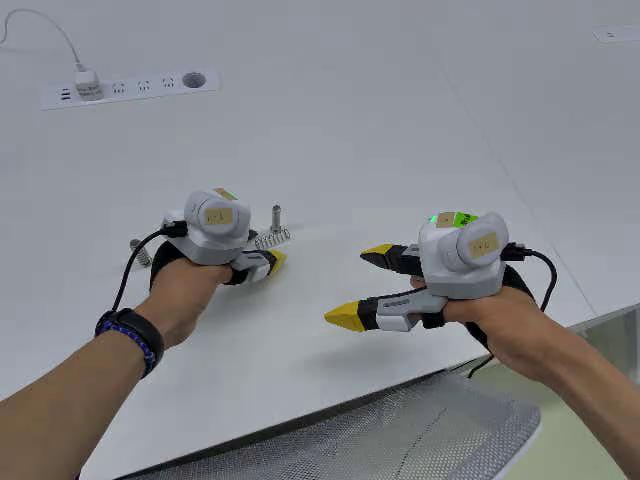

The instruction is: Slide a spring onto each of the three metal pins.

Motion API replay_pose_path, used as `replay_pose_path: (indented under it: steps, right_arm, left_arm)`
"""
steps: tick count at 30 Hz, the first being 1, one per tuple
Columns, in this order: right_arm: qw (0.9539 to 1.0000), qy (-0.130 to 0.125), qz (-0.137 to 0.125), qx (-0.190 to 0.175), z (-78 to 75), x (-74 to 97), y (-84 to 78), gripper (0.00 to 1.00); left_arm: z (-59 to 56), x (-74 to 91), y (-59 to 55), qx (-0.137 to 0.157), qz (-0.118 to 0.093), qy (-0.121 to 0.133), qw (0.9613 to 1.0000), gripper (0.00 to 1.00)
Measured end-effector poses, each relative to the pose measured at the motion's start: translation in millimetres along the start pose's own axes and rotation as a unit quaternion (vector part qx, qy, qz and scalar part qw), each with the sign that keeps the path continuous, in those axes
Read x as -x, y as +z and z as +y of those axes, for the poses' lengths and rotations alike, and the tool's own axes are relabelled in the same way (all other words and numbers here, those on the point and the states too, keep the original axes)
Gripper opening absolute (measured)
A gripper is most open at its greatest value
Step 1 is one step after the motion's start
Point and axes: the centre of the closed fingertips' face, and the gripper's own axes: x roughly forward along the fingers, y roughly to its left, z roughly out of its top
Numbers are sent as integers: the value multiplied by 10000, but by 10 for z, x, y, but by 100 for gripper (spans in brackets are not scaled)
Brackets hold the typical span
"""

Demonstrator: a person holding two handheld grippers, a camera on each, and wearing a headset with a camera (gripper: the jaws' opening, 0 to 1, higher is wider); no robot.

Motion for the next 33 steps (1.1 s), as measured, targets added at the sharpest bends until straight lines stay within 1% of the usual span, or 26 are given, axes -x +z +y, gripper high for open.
replay_pose_path:
  steps: [4,8,9,10,13,14,16,22,26,33]
  right_arm:
    - [10000,4,24,-12,4,-19,-25,68]
    - [10000,33,5,-14,26,-31,-15,68]
    - [10000,37,4,-17,30,-32,-15,68]
    - [10000,38,2,-23,32,-33,-17,68]
    - [10000,35,11,-19,28,-31,-27,68]
    - [10000,38,12,-19,31,-28,-28,68]
    - [10000,39,9,-15,33,-21,-25,68]
    - [10000,-7,-54,-37,7,-1,-4,68]
    - [10000,8,-43,-16,33,-9,-12,67]
    - [10000,52,-14,-15,87,-35,-42,67]
  left_arm:
    - [12,-43,12,47,-7,62,10000,30]
    - [10,-78,6,0,54,130,9999,26]
    - [28,-80,-11,-7,110,204,9997,24]
    - [68,-80,-10,-85,119,337,9993,20]
    - [56,-85,1,-48,112,284,9995,17]
    - [75,-81,-5,-73,139,329,9993,16]
    - [78,-73,-12,-111,159,338,9992,13]
    - [11,-16,-81,-186,242,239,9992,11]
    - [-25,15,-122,-229,242,210,9992,11]
    - [-76,94,-245,-156,255,205,9993,11]
